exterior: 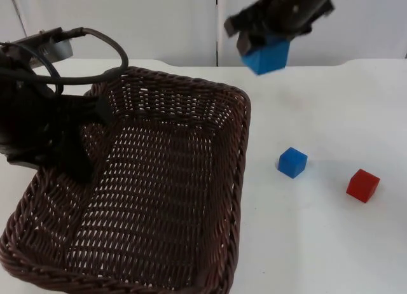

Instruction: Pick up the basket with the left hand and place the largest block into the basket with the right hand.

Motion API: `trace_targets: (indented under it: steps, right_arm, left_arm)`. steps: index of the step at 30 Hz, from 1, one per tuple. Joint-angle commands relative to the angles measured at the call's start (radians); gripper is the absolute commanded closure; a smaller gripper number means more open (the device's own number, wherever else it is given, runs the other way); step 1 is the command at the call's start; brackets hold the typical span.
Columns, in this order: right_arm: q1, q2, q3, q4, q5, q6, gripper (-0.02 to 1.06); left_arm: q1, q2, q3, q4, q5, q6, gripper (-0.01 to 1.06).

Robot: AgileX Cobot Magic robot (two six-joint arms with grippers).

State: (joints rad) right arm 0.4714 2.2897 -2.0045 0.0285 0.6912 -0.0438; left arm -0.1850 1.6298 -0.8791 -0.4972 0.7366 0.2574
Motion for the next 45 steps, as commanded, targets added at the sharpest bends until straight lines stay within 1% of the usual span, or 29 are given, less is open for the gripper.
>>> trace_targets:
  steps: [1,3,4,8,14,19,28,31,35,39,41,45]
  right_arm:
    - [0.001,-0.059,-0.006,-0.010,0.047,-0.001,1.05]
    - [0.001,-0.093,-0.006,-0.028,0.083,-0.001,1.05]
    - [0.001,-0.093,-0.006,-0.028,0.083,-0.001,1.05]
    - [0.001,-0.156,-0.006,-0.028,0.136,-0.009,1.05]
    - [0.001,-0.187,-0.006,-0.028,0.188,-0.009,1.05]
    - [0.001,-0.217,-0.004,-0.028,0.251,-0.009,1.05]
    - [0.004,-0.274,-0.004,-0.028,0.317,-0.009,1.05]
    - [0.004,-0.295,-0.004,-0.028,0.326,-0.009,1.05]
    - [0.004,-0.335,0.032,-0.028,0.323,-0.009,1.05]
    - [0.004,-0.375,0.079,-0.028,0.327,-0.012,1.05]
    - [0.004,-0.415,0.137,-0.022,0.310,-0.016,1.05]
    - [0.004,-0.459,0.191,-0.022,0.308,-0.016,1.05]
  left_arm:
    - [0.000,-0.014,0.001,-0.015,-0.010,0.000,1.05]
    - [0.000,-0.014,0.001,-0.015,-0.010,0.000,1.05]
    - [0.000,-0.014,0.001,-0.015,-0.010,0.000,1.05]
    - [0.000,-0.014,0.001,-0.015,-0.010,0.000,1.05]
    - [0.000,-0.014,0.001,-0.015,-0.010,0.000,1.05]
    - [0.000,-0.014,0.001,-0.015,-0.005,0.000,1.05]
    - [0.000,-0.014,0.001,-0.017,-0.005,0.000,1.05]
    - [0.000,-0.014,0.001,-0.019,-0.005,0.000,1.05]
    - [0.000,-0.014,0.001,-0.021,0.002,0.000,1.05]
    - [0.000,-0.014,0.001,-0.021,0.006,0.000,1.05]
    - [0.000,-0.014,0.001,-0.021,0.006,0.000,1.05]
    - [0.000,-0.014,0.001,-0.021,0.006,0.000,1.05]
